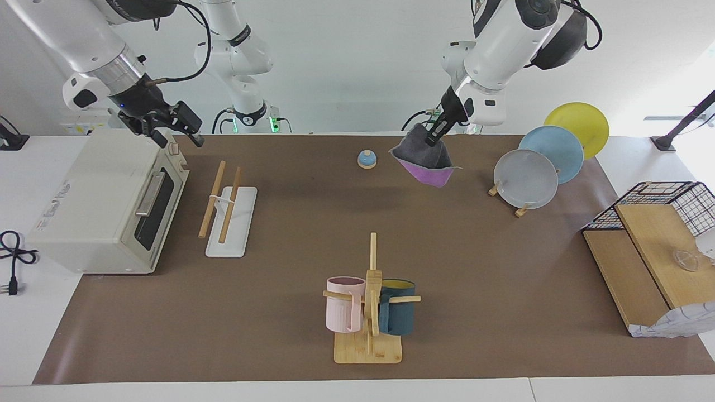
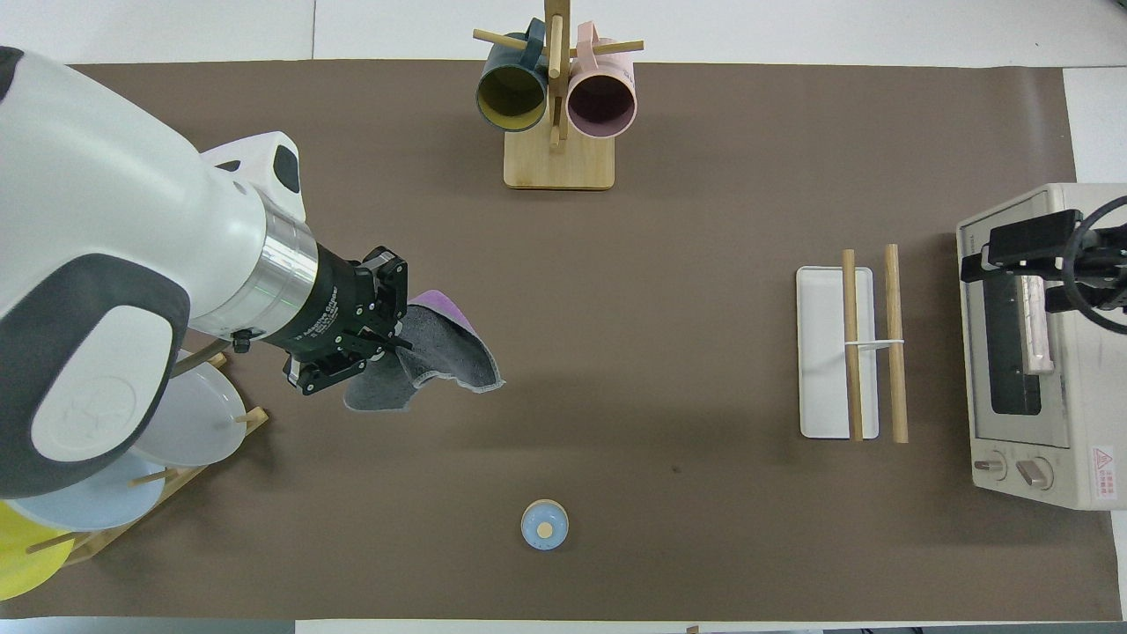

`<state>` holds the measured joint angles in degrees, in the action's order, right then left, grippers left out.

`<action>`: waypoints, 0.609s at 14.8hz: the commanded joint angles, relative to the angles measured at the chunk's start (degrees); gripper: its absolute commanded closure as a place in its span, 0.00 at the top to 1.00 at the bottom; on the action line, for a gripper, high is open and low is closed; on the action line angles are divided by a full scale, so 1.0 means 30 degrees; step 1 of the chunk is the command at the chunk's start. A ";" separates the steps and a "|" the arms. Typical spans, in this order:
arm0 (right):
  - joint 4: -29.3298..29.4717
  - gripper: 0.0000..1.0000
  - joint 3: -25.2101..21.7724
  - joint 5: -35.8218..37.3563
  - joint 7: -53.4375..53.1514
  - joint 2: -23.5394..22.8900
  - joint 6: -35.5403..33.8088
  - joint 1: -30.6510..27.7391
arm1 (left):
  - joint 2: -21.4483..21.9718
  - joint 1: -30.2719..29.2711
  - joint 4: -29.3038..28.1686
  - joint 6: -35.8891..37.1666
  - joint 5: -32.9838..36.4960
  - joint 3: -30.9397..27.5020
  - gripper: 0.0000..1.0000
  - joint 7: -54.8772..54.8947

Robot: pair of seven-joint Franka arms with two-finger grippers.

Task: Fold towel and hang on rack
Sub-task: 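Carry the towel toward the table center with the left gripper, then reach the right gripper to the towel held by the left gripper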

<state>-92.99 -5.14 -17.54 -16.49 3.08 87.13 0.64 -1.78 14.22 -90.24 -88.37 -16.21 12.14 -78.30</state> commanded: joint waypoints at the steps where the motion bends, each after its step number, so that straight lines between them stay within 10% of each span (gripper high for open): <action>1: -0.0263 1.00 0.0364 -0.2643 -0.6199 0.0351 -0.0245 0.0108 | -0.0316 0.0212 0.0696 -0.0569 -0.0804 0.0024 0.00 -0.2694; 9: -0.3070 1.00 0.1744 -0.7129 -2.0474 0.1579 0.3933 0.3147 | -0.0257 0.0241 0.0725 -0.3850 -0.2185 0.2131 0.00 -0.5183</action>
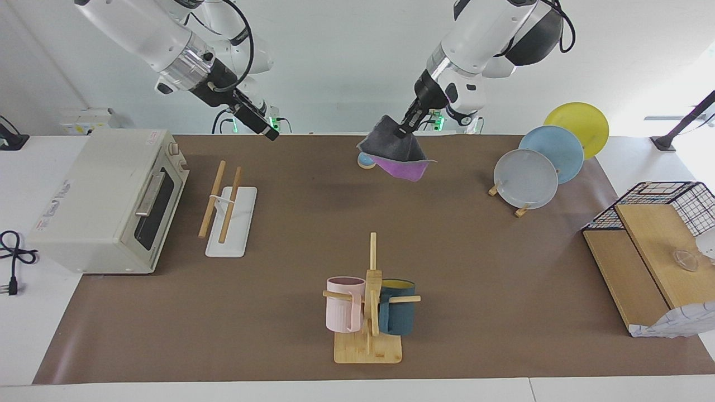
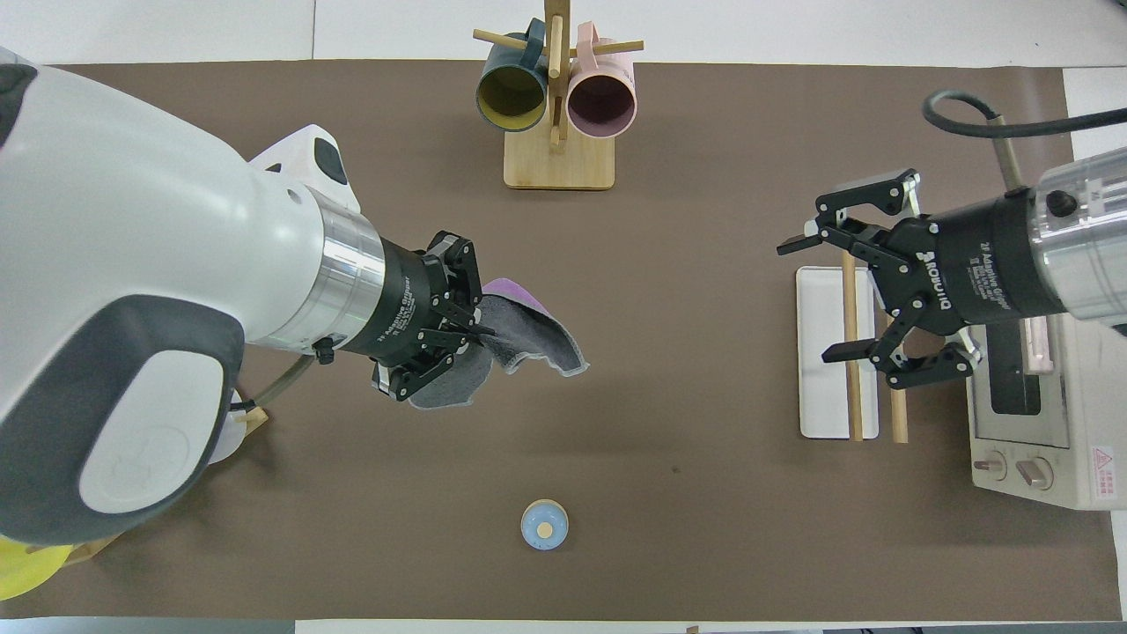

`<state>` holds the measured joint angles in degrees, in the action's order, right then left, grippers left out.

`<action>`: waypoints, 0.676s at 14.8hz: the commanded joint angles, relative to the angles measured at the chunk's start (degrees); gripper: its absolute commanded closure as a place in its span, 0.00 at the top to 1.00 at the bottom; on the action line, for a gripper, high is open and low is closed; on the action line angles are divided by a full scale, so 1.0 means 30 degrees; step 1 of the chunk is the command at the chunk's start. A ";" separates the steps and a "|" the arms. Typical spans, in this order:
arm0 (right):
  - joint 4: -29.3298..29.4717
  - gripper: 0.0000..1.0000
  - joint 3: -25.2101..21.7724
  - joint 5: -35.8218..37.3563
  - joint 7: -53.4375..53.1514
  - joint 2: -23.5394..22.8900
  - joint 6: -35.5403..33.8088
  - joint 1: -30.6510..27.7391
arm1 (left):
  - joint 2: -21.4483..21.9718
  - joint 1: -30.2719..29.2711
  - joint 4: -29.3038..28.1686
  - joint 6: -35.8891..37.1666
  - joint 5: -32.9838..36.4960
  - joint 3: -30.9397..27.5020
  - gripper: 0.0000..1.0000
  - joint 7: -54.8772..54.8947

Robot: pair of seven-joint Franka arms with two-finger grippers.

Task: Fold towel and hang on rack
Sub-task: 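Reach the right gripper to the towel held by the left gripper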

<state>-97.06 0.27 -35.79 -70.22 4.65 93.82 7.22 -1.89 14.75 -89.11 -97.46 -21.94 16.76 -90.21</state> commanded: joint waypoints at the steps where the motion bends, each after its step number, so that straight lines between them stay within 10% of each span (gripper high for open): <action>1: -0.2270 1.00 -0.0060 -0.1311 -0.4147 0.1261 0.3021 0.1834 | -0.0219 0.0063 0.0346 -0.1230 -0.0274 0.0770 0.00 -0.1711; 10: -0.6202 1.00 0.0174 -0.3746 -0.6887 0.2758 0.7743 0.4592 | -0.0248 0.0327 0.0317 -0.2844 -0.0216 0.1622 0.00 -0.3939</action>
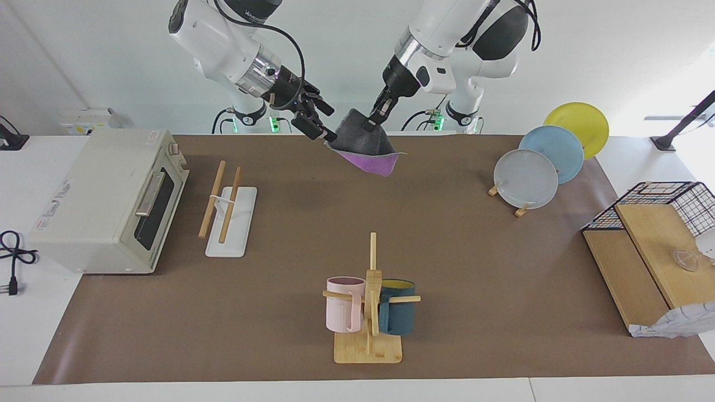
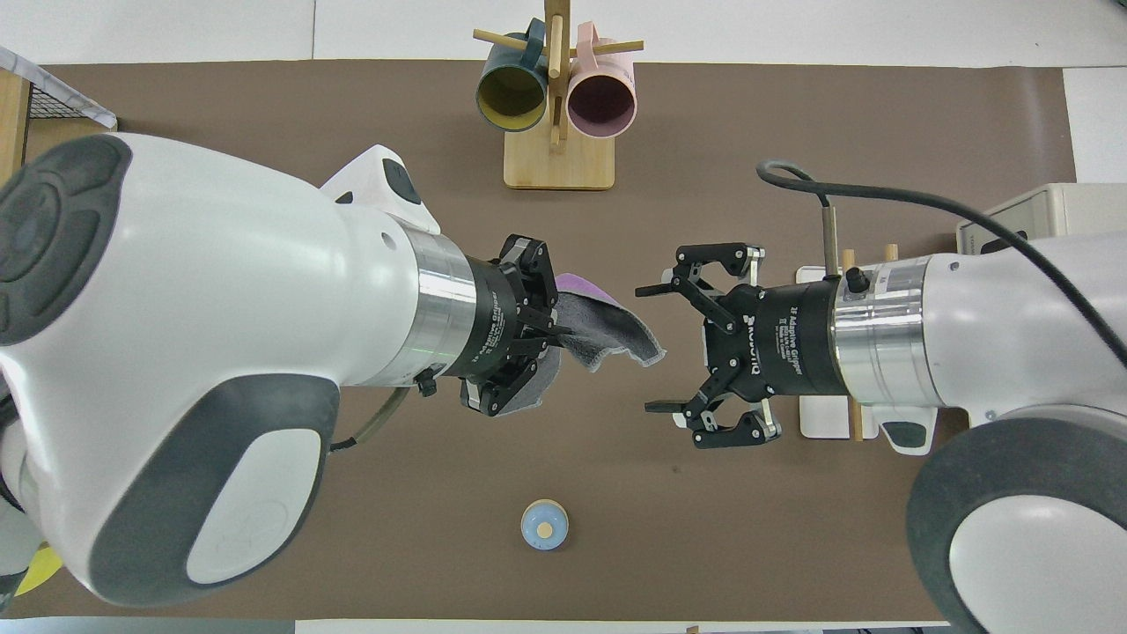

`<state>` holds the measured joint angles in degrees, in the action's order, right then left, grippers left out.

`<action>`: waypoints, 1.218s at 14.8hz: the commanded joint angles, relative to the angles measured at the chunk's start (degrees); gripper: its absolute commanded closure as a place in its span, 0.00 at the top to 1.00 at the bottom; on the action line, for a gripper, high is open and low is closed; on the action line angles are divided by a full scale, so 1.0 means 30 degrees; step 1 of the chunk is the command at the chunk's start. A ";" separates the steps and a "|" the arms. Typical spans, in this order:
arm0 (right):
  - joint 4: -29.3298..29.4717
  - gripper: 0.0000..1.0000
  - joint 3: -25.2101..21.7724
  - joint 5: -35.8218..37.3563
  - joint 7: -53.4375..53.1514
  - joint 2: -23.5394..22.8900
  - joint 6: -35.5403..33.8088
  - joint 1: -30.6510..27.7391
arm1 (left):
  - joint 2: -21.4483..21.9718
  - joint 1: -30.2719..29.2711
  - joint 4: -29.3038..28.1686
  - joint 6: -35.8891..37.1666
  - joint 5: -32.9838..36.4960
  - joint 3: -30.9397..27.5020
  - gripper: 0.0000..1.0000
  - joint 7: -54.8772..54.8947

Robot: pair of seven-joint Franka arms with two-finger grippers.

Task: Fold towel and hang on rack
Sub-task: 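Reach the right gripper to the towel held by the left gripper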

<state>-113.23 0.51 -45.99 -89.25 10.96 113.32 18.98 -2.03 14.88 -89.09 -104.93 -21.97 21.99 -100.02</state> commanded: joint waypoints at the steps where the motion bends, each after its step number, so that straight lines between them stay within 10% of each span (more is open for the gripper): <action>1: -0.0813 1.00 0.0124 -0.0343 -0.0513 0.0565 0.1832 0.0849 | -0.0203 0.0286 0.0311 -0.0646 -0.0234 -0.0123 0.00 -0.0760; 9: -0.1106 1.00 0.0124 -0.0313 0.0304 0.0301 0.3478 0.1905 | -0.0203 0.0315 0.0311 -0.0884 -0.0264 -0.0064 0.00 -0.1024; 14: -0.1106 0.51 0.0124 -0.0313 0.0688 0.0213 0.4649 0.2080 | -0.0173 0.0315 0.0311 -0.0884 -0.0264 0.0023 0.00 -0.1054; 16: -0.1077 0.00 0.0124 -0.0313 0.0717 0.0125 0.4650 0.2052 | -0.0173 0.0373 0.0253 -0.0884 -0.0264 0.0053 0.00 -0.1024; 18: -0.1018 0.00 0.0124 -0.0342 0.1068 0.0096 0.4650 0.2023 | -0.0173 0.0549 0.0253 -0.0913 -0.0264 0.0053 0.00 -0.1024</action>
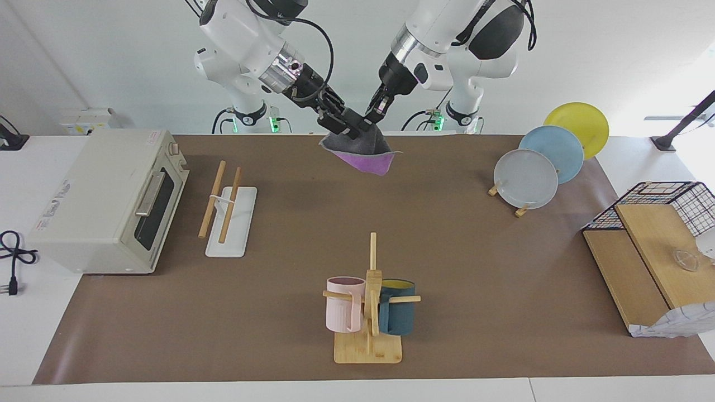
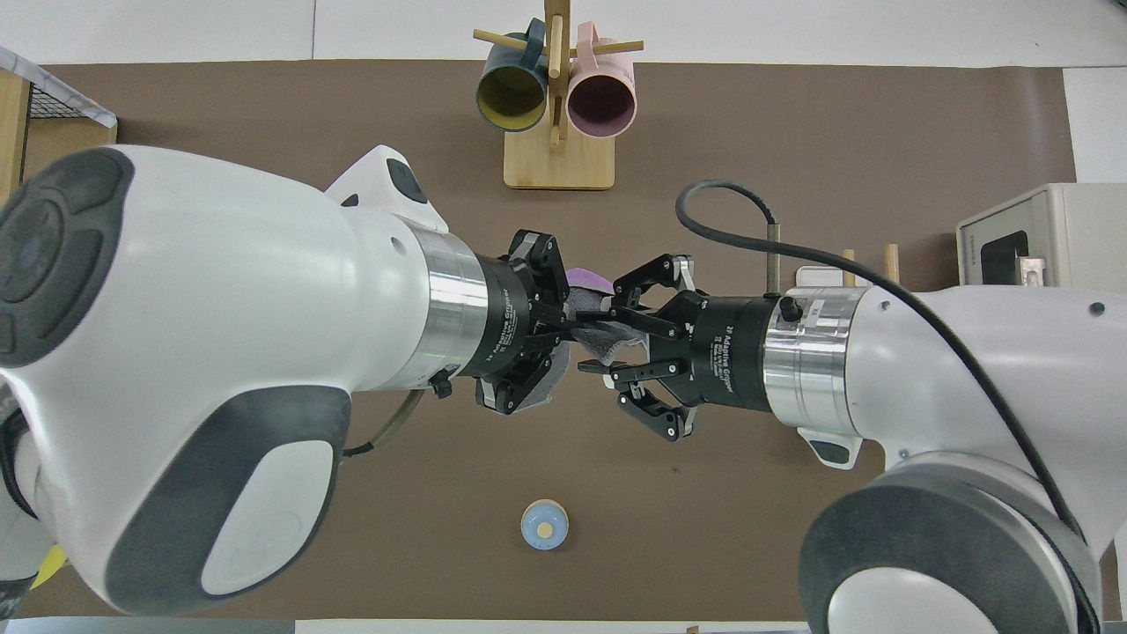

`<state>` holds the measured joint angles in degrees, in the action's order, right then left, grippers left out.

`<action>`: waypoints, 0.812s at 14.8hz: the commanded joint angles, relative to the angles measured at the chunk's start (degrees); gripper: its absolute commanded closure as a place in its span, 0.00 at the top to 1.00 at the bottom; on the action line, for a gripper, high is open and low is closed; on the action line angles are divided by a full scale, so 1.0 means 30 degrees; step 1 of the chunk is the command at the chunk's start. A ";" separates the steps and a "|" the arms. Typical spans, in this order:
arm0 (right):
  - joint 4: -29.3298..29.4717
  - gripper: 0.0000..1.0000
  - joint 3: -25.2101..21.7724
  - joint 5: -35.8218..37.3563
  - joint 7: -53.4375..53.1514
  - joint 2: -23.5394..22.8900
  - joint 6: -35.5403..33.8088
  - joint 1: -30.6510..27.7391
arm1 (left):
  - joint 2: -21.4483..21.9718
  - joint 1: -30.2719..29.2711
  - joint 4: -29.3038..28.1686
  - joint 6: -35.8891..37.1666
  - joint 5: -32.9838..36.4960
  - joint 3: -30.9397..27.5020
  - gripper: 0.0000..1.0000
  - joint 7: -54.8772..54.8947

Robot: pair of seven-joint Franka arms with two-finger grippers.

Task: Fold towel and hang on rack
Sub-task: 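Reach the right gripper to the towel held by the left gripper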

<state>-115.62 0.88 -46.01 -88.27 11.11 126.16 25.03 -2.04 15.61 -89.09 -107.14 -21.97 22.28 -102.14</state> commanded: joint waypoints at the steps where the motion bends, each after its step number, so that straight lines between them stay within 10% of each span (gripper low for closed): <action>1: -0.0219 0.00 0.0001 -0.0307 0.0743 0.0048 0.0311 0.0006 | -0.0169 0.0305 0.0252 -0.0146 -0.0263 -0.0043 0.00 -0.0347; 9: -0.0219 0.00 0.0001 -0.0307 0.1065 0.0048 0.0339 -0.0024 | -0.0051 0.0334 0.0077 0.0029 -0.0234 -0.0014 0.00 0.0091; 11: -0.0219 0.00 0.0001 -0.0307 0.1065 0.0048 0.0310 -0.0024 | 0.0007 0.0334 0.0047 0.0118 -0.0205 -0.0014 1.00 0.0209; 12: -0.0219 0.00 0.0001 -0.0336 0.1065 0.0048 0.0281 -0.0024 | 0.0007 0.0334 0.0047 0.0118 -0.0175 -0.0014 1.00 0.0238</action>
<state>-115.62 0.73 -46.01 -86.89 10.96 126.26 25.04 -2.04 16.14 -89.09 -107.10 -21.97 22.35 -101.93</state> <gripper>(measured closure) 0.974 0.828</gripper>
